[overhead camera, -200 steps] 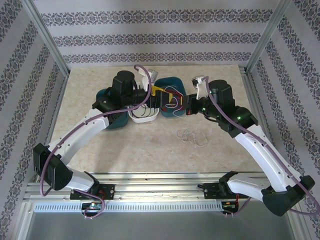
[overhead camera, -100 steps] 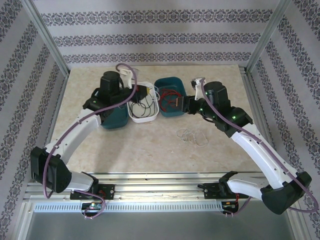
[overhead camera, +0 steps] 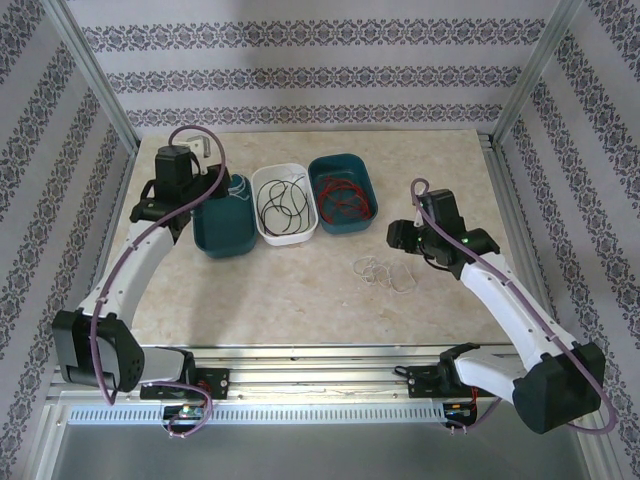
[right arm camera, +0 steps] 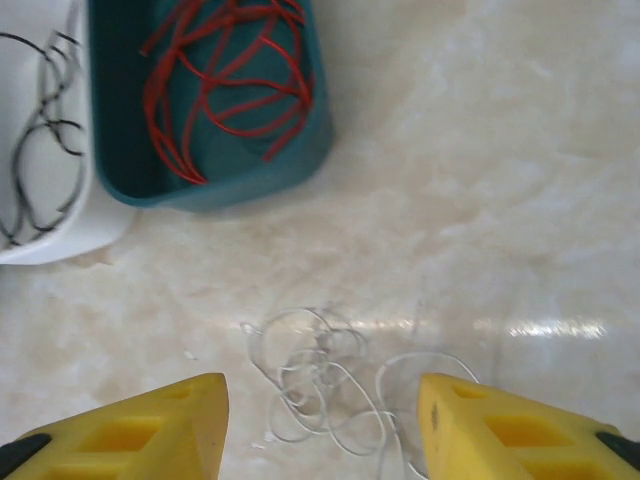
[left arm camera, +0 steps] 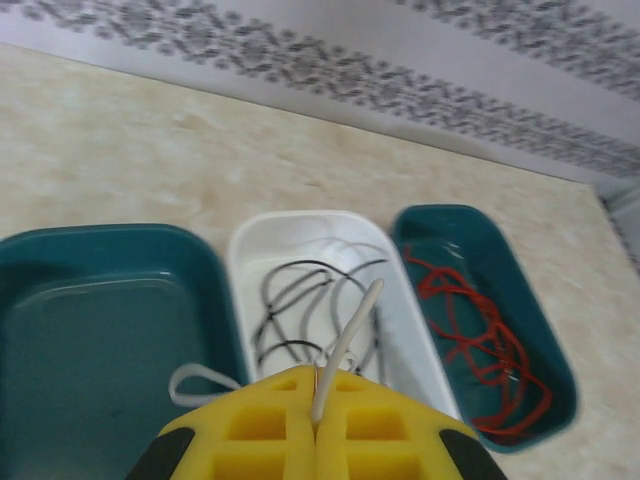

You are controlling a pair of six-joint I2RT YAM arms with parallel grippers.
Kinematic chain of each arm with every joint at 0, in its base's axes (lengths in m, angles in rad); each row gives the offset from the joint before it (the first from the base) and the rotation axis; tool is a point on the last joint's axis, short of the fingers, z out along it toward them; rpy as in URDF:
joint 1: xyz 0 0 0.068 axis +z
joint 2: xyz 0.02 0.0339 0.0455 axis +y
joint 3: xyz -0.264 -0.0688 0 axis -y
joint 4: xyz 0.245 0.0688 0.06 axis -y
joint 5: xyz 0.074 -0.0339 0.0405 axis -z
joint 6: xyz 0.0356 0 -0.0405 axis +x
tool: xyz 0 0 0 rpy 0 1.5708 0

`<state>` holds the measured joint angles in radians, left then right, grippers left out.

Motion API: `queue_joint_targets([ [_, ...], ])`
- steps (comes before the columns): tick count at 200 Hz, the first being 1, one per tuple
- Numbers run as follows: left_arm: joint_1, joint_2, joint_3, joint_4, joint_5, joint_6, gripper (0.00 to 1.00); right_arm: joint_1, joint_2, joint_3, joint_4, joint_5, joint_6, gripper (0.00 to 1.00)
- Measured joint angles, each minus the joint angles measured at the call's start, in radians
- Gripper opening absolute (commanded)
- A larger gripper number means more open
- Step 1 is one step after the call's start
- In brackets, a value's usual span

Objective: Untangle the cables

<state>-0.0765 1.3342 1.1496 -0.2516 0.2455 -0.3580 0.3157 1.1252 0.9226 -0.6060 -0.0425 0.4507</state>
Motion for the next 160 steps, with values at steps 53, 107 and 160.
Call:
queue_joint_targets([
  [53, 0.059, 0.123, -0.048, -0.003, -0.064, 0.015, 0.00, 0.000, 0.041, -0.087, -0.025, 0.020, 0.042, 0.50],
  [107, 0.064, 0.228, -0.051, -0.003, -0.074, 0.013, 0.61, -0.001, 0.041, -0.143, -0.039, 0.042, 0.072, 0.49],
  [160, 0.021, 0.178, -0.067, -0.039, -0.147, 0.018, 0.72, -0.057, 0.087, -0.155, -0.040, 0.064, 0.079, 0.48],
])
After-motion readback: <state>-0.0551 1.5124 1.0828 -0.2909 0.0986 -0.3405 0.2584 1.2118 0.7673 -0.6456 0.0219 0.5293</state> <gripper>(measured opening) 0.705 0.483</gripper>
